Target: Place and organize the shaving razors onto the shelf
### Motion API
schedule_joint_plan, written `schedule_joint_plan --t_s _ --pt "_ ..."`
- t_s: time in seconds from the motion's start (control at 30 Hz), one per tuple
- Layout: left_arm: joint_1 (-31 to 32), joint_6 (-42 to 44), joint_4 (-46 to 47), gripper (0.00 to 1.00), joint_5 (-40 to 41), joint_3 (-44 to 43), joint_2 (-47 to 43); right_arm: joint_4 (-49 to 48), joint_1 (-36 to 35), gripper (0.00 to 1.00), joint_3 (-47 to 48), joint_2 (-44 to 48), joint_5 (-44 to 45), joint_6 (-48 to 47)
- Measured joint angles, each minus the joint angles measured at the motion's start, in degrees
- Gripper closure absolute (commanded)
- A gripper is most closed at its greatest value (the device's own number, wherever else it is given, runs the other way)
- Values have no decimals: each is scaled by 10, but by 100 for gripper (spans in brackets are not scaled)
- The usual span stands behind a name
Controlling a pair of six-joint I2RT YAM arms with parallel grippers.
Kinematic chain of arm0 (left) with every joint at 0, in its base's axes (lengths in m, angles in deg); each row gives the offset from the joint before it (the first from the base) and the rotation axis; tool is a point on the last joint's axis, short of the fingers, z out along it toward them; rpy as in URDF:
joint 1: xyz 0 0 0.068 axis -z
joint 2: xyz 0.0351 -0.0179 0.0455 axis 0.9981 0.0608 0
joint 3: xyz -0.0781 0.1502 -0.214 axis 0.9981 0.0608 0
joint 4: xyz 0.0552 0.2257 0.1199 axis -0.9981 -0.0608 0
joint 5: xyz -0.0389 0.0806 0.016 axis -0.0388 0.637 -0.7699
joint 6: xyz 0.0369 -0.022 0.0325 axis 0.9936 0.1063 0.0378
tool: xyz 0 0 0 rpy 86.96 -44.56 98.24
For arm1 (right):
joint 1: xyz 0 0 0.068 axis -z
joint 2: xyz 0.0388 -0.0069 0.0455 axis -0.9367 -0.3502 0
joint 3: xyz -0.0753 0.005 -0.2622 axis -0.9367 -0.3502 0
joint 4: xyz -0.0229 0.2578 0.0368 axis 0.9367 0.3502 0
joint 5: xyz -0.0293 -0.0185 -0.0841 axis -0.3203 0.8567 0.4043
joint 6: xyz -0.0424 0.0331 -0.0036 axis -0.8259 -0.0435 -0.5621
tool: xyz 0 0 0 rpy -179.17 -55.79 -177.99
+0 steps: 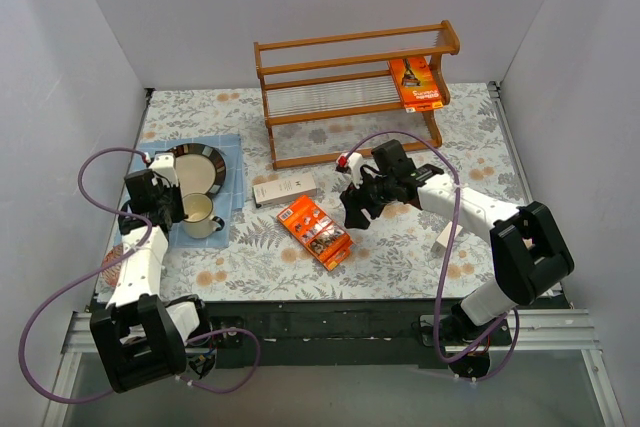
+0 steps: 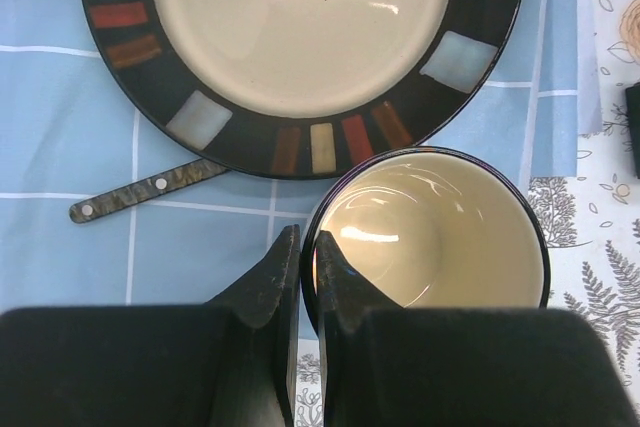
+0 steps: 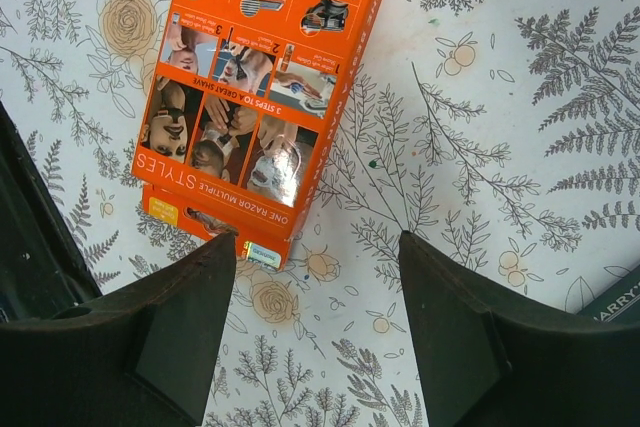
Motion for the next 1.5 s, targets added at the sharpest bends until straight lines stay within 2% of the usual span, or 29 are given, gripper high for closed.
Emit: schedule_joint_plan --t_s 0.2,0.27,0.3,0.4,0.63,0.83,0.93,0.97,1.03,1.17,1.3,1.5 --pt "0 22 -10 98 12 -2 0 -2 2 27 0 -5 -5 0" --pt "0 24 -7 82 13 2 -1 -3 2 27 0 -5 -6 0" --pt "0 25 -5 63 14 5 -3 -3 2 27 0 -5 -7 0" --pt "0 29 -12 39 18 16 -9 -3 3 27 0 -5 -10 0" --pt "0 12 -74 24 48 -3 -23 -3 10 26 0 -4 -12 -2" --pt "14 -33 -144 23 69 -176 -25 2 10 25 -1 -4 -24 -6" --pt "29 -49 -152 25 43 -243 -35 3 10 25 -6 -6 -41 3" --pt "32 -53 -158 30 21 -255 -38 2 10 25 -9 -9 -44 8" --pt "37 -62 -174 34 -38 -264 -43 5 11 27 -14 -19 -47 21" --pt "75 -81 -209 35 -132 -258 -42 6 26 29 -23 -55 -50 48" --pt "135 -90 -224 36 -193 -236 -49 4 68 28 -38 -83 -71 77" --pt "143 -98 -237 36 -234 -233 -52 -1 88 32 -36 -105 -131 89"
